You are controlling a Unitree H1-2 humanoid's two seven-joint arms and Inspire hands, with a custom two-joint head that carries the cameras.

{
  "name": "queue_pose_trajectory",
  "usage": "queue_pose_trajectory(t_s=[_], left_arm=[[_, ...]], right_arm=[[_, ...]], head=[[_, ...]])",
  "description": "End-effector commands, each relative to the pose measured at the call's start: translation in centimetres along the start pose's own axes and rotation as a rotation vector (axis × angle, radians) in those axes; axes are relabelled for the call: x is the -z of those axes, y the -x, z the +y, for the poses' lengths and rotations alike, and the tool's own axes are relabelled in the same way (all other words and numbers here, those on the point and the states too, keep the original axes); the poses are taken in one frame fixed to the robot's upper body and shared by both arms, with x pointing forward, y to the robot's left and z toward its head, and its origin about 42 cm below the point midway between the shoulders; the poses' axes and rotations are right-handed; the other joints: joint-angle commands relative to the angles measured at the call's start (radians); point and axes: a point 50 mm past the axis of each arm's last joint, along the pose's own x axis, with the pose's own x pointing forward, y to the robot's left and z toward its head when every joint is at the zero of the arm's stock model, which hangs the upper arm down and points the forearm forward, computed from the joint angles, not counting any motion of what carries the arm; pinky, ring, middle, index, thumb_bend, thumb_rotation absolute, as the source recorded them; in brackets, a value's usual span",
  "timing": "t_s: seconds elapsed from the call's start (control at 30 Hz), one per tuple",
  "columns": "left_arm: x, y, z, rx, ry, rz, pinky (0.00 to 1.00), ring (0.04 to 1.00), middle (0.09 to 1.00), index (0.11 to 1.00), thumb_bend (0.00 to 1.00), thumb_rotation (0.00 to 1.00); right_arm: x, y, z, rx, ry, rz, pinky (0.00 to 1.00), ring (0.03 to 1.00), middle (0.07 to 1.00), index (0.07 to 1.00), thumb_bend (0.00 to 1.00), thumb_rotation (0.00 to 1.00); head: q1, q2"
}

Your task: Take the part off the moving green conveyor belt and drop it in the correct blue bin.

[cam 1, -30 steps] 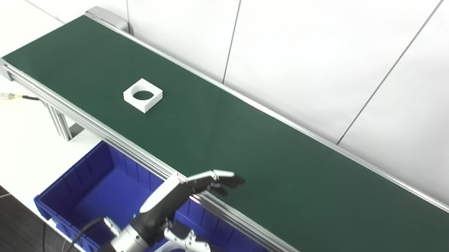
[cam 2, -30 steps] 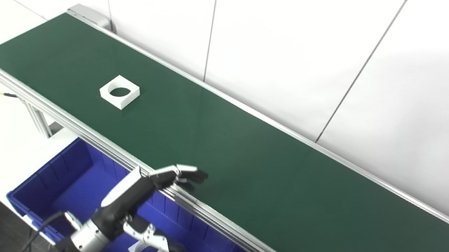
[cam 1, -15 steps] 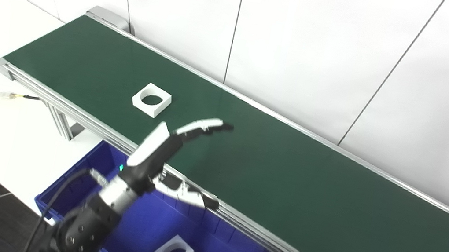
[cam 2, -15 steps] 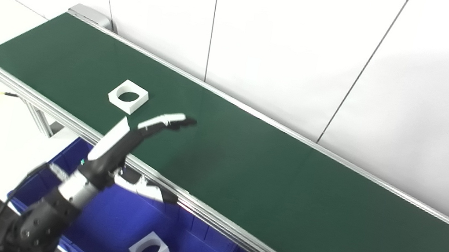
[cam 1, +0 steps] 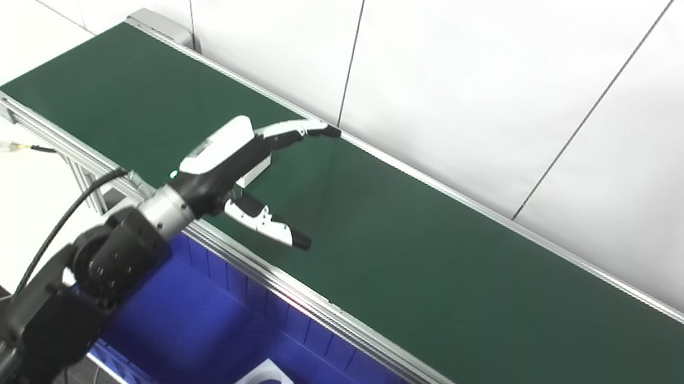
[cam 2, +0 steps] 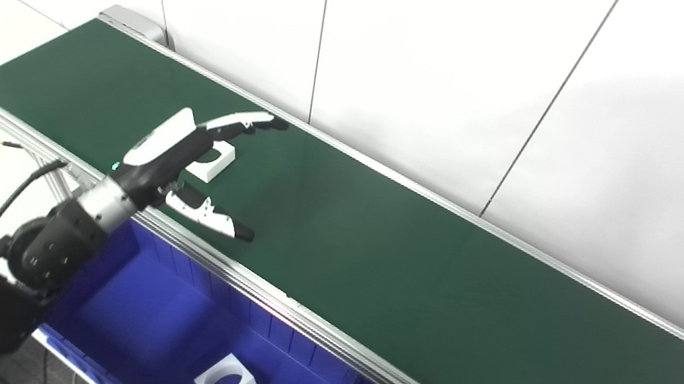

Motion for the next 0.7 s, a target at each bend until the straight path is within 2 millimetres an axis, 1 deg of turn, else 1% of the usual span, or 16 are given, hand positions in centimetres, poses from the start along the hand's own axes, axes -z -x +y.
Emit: queue_pose_trajectory(t_s=[0.0, 0.03, 0.13, 0.23, 0.27, 0.3, 0.4, 0.5, 0.67], left_arm=[[-0.2, -1.5, 2.3, -0.017, -0.085, -0.051, 0.80, 0.886, 0.895, 0.864, 0.86, 0.31], [0.1, -1.7, 2.5, -0.013, -0.102, -0.051, 0.78, 0.879, 0.894, 0.867, 0.86, 0.32], [0.9, -2.5, 3.0, -0.003, -0.140, -0.051, 0.77, 0.872, 0.897, 0.868, 0.86, 0.30], [1.8, -3.6, 3.5, 0.023, -0.182, -0.025, 0.77, 0.875, 0.905, 0.877, 0.86, 0.30], [2.1, -3.9, 3.6, 0.026, -0.187, -0.020, 0.77, 0.868, 0.900, 0.871, 0.87, 0.27], [2.5, -4.3, 3.6, 0.033, -0.198, -0.013, 0.77, 0.865, 0.898, 0.869, 0.87, 0.25], [3.5, -5.3, 3.5, 0.055, -0.222, 0.009, 0.75, 0.855, 0.891, 0.863, 0.90, 0.23], [4.3, -6.1, 3.3, 0.071, -0.233, 0.038, 0.77, 0.861, 0.892, 0.860, 0.91, 0.20], [5.8, -7.3, 2.5, 0.113, -0.284, 0.097, 0.78, 0.865, 0.895, 0.866, 0.92, 0.20]], right_arm=[[-0.8, -0.3, -0.2, 0.028, 0.003, -0.076, 0.57, 0.658, 0.719, 0.784, 0.96, 0.15], [-0.8, -0.3, -0.2, 0.028, 0.002, -0.076, 0.57, 0.655, 0.715, 0.781, 0.97, 0.16], [-0.8, -0.4, -0.1, 0.029, 0.002, -0.078, 0.57, 0.656, 0.714, 0.783, 0.98, 0.16], [-0.9, -0.5, -0.1, 0.031, -0.003, -0.082, 0.57, 0.659, 0.712, 0.783, 0.99, 0.17], [-1.0, -0.5, -0.1, 0.032, -0.004, -0.082, 0.57, 0.658, 0.713, 0.786, 1.00, 0.17], [-1.0, -0.5, 0.0, 0.036, -0.004, -0.085, 0.57, 0.657, 0.713, 0.787, 1.00, 0.17], [-1.1, -0.6, 0.0, 0.045, -0.003, -0.094, 0.56, 0.646, 0.704, 0.781, 1.00, 0.17], [-1.2, -0.6, 0.0, 0.048, -0.003, -0.099, 0.57, 0.645, 0.704, 0.781, 1.00, 0.17], [-1.1, -0.4, 0.0, 0.046, -0.016, -0.105, 0.58, 0.656, 0.712, 0.793, 1.00, 0.18]], head=[[-0.008, 0.000], [-0.015, 0.000], [-0.020, 0.001], [-0.030, 0.005], [-0.030, 0.005], [-0.035, 0.004], [-0.043, 0.007], [-0.045, 0.008], [-0.042, 0.006]])
